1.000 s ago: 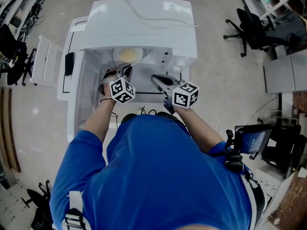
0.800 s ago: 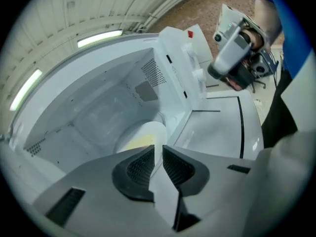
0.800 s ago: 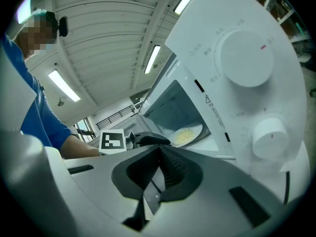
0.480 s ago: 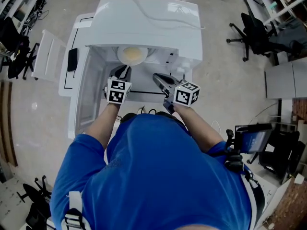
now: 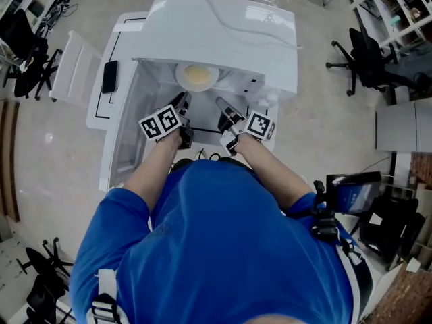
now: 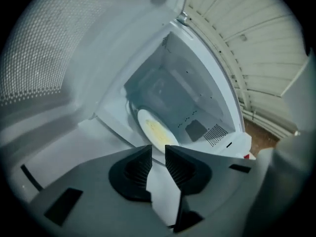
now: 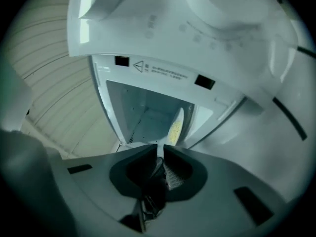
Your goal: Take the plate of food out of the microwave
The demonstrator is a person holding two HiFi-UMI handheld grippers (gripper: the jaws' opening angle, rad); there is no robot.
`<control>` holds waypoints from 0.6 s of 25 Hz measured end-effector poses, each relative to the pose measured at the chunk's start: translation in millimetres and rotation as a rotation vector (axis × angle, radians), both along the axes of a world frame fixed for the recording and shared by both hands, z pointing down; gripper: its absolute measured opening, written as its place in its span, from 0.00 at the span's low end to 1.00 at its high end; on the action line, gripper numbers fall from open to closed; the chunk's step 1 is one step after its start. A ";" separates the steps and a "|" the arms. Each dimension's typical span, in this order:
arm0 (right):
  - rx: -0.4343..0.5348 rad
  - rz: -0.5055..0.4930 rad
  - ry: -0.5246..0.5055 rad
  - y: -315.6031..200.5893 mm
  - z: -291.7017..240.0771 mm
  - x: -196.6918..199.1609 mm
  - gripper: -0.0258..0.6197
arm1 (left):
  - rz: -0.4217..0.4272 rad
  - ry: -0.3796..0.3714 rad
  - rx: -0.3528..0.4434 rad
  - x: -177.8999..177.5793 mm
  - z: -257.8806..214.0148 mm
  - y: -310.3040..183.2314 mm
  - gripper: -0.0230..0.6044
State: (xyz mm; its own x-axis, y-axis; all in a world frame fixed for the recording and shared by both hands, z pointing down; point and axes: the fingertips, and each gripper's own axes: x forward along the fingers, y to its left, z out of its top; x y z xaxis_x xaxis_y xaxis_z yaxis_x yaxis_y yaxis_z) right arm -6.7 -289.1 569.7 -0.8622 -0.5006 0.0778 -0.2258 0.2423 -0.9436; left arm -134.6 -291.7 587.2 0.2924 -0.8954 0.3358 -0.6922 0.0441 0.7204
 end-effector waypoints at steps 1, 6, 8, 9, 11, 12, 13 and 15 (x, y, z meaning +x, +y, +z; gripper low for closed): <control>-0.039 0.010 -0.026 -2.7 3.4 -4.7 0.10 | -0.016 0.034 -0.001 -0.9 0.8 -0.2 0.16; -0.156 0.035 -0.074 -16.8 21.3 -21.3 0.19 | -0.047 0.111 -0.008 0.6 4.8 3.1 0.16; -0.173 0.045 -0.087 -23.1 24.0 -27.5 0.19 | -0.049 0.116 -0.005 -0.1 4.3 4.4 0.16; -0.182 0.050 -0.094 -25.4 23.3 -31.6 0.19 | -0.048 0.115 -0.005 -1.1 4.1 5.2 0.16; -0.203 0.063 -0.100 -29.6 23.6 -39.1 0.20 | -0.045 0.112 -0.005 -3.3 4.6 6.8 0.16; -0.213 0.071 -0.098 -31.8 25.7 -41.9 0.20 | -0.044 0.111 -0.004 -4.6 5.0 7.5 0.16; -0.222 0.078 -0.096 -33.8 28.2 -44.5 0.20 | -0.044 0.111 -0.003 -5.6 5.2 7.9 0.16; -0.239 0.087 -0.088 -35.9 32.5 -49.0 0.20 | -0.042 0.110 -0.002 -7.3 5.1 8.1 0.16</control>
